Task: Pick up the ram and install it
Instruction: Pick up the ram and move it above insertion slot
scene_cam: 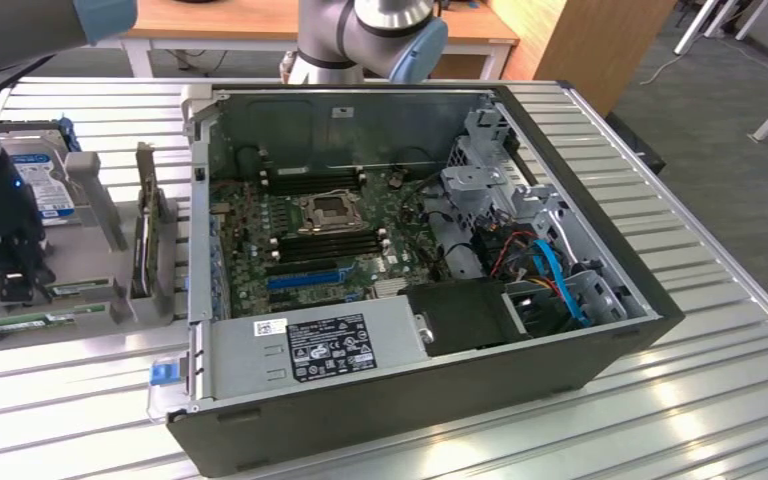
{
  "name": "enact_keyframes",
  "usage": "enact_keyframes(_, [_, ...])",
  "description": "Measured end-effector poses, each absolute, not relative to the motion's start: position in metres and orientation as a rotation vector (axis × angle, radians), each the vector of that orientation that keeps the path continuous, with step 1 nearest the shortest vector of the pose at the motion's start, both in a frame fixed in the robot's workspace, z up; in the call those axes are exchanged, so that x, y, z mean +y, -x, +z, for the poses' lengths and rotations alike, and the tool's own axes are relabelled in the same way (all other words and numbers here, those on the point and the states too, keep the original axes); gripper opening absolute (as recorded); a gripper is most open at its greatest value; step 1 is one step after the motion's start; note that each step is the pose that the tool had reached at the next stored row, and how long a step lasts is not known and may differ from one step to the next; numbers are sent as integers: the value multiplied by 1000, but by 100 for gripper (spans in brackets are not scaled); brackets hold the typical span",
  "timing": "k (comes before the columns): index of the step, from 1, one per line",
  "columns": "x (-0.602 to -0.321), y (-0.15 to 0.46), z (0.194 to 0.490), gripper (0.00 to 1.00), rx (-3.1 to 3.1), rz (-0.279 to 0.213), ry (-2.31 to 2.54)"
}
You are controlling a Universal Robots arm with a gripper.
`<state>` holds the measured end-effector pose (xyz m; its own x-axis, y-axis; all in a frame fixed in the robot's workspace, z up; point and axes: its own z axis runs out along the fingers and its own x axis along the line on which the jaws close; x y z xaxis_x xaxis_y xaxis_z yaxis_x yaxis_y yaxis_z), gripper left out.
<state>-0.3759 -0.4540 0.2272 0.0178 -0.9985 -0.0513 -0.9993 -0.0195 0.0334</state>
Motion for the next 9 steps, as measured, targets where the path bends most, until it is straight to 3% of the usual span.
enact_keyframes(9, [-459, 376, 227, 31, 2191, 95, 2232])
